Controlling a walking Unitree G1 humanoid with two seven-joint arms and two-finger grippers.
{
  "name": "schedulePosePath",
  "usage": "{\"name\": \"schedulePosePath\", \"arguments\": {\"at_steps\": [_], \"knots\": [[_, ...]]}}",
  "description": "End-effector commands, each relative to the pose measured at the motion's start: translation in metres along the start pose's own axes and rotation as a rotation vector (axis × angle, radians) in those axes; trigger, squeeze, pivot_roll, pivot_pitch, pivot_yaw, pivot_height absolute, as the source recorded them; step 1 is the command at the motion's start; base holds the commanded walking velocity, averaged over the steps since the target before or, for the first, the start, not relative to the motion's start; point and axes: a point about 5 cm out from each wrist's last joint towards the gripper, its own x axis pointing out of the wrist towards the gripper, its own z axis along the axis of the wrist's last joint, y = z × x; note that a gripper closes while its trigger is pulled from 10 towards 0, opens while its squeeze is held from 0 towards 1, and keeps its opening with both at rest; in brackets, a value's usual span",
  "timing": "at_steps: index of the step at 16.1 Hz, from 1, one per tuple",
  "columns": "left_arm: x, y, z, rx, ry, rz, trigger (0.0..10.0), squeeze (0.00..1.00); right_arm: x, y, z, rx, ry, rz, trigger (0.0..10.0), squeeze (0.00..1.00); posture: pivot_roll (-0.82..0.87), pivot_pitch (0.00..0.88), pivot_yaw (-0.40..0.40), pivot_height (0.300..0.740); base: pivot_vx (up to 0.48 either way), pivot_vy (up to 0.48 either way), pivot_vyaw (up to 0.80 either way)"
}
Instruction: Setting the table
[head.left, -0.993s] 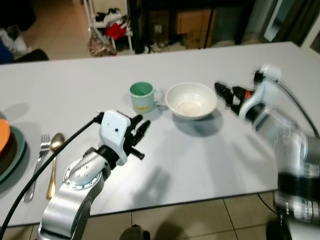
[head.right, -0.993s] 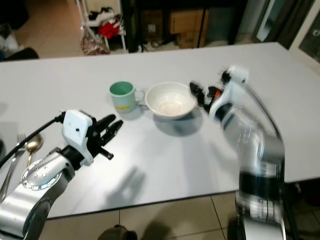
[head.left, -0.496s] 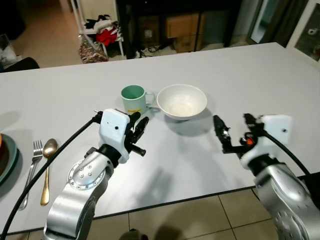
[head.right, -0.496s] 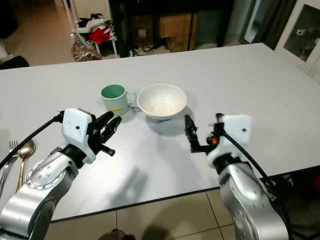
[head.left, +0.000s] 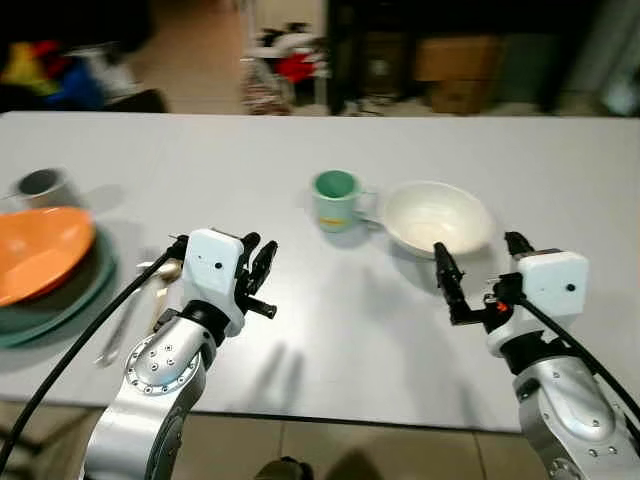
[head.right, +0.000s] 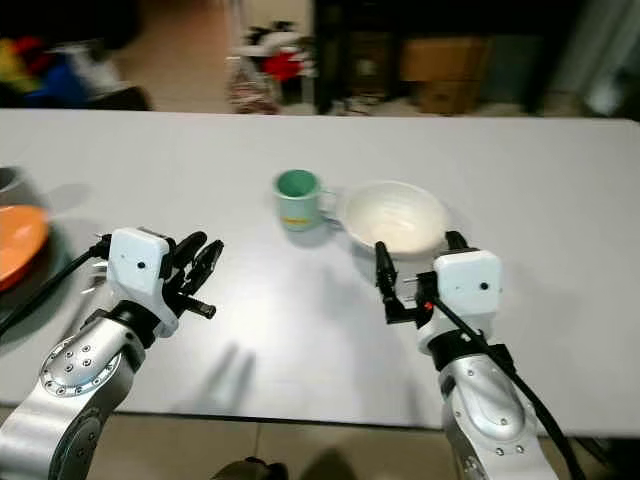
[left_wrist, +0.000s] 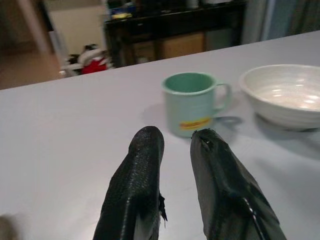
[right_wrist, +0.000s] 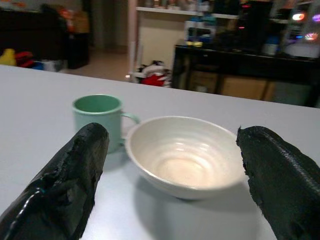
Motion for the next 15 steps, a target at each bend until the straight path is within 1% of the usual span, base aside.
{"name": "schedulePosePath", "arguments": {"at_steps": [1,2,3,6,9,11,15], "knots": [[-0.004,0.001,0.003,0.011,-0.014,0.010,10.0,0.00,0.000,0.002,-0.003,0.035,0.005,-0.001,10.0,1.00,0.10,0.000,0.061,0.740,0.000,0.000,0.80],[-0.007,0.002,0.001,0.007,-0.009,0.010,10.0,0.00,0.000,0.003,-0.002,0.067,-0.003,0.004,10.0,1.00,0.10,0.000,0.061,0.740,0.000,0.000,0.80],[-0.008,0.002,-0.001,0.011,-0.002,0.009,10.0,0.00,0.000,0.005,0.000,0.076,-0.014,0.021,10.0,1.00,0.10,0.000,0.063,0.740,0.000,0.000,0.80],[-0.005,0.001,0.001,0.017,-0.011,0.011,10.0,0.00,0.001,0.009,0.001,0.079,-0.024,0.042,10.0,1.00,0.10,0.000,0.067,0.740,0.000,0.000,0.80],[-0.004,-0.002,0.002,0.020,-0.014,-0.007,10.0,0.00,0.001,0.012,0.002,0.046,-0.035,0.068,10.0,1.00,0.09,0.000,0.070,0.740,0.000,0.000,0.80],[-0.004,-0.002,0.002,0.019,-0.014,-0.011,10.0,0.00,0.000,0.015,0.003,0.041,-0.038,0.096,10.0,1.00,0.09,0.000,0.069,0.740,0.000,0.000,0.80],[-0.003,-0.003,0.002,0.016,-0.012,-0.016,10.0,0.00,0.000,0.017,0.005,0.039,-0.048,0.109,10.0,1.00,0.09,0.000,0.067,0.740,0.000,0.000,0.80]]}}
